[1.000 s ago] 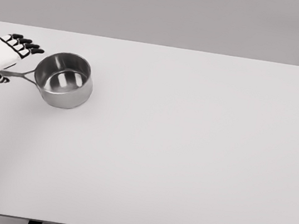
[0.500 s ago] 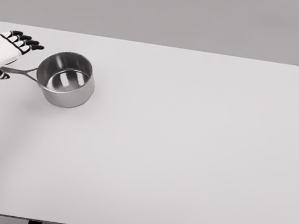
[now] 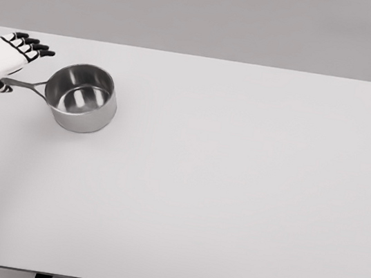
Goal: Rotate pot handle
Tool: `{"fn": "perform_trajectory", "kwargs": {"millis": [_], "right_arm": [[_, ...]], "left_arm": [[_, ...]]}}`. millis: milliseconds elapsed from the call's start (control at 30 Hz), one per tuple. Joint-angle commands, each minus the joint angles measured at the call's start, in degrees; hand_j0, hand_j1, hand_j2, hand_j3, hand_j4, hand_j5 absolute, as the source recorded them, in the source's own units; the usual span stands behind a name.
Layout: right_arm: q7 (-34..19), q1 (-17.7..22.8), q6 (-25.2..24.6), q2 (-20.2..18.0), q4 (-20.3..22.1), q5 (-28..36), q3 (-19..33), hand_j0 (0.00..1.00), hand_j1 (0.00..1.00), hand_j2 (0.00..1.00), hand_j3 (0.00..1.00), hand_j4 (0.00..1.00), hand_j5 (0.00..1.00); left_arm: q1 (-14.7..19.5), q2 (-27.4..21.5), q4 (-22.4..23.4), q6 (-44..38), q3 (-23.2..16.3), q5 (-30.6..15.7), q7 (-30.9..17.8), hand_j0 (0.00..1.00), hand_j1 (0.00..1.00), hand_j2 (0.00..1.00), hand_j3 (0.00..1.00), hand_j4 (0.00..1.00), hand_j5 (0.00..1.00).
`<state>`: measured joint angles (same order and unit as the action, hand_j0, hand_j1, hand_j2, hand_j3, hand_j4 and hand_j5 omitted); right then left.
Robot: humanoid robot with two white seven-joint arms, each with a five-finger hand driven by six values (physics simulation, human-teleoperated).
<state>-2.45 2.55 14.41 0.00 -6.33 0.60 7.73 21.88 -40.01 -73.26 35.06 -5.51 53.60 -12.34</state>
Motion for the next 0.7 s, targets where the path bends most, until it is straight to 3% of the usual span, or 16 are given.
{"fn": "perform_trajectory", "kwargs": {"millis": [0, 267, 667], "right_arm": [[0.0, 0.0, 0.0, 0.0, 0.0, 0.0, 0.0, 1.0, 1.0, 1.0, 1.0, 1.0, 1.0], [0.0, 0.0, 0.0, 0.0, 0.0, 0.0, 0.0, 1.0, 1.0, 1.0, 1.0, 1.0, 1.0], [0.0, 0.0, 0.0, 0.0, 0.0, 0.0, 0.0, 1.0, 1.0, 1.0, 1.0, 1.0, 1.0]], "left_arm": [[0.0, 0.2, 0.4, -0.1, 0.0, -0.2, 0.0, 1.0, 1.0, 1.0, 1.0, 1.0, 1.0], [1.5, 1.0, 0.5, -0.1, -0.6, 1.1, 0.0, 1.0, 1.0, 1.0, 1.0, 1.0, 1.0], [0.8, -1.3, -0.2, -0.1, -0.3, 0.3, 0.1, 1.0, 1.0, 1.0, 1.0, 1.0, 1.0]]}}
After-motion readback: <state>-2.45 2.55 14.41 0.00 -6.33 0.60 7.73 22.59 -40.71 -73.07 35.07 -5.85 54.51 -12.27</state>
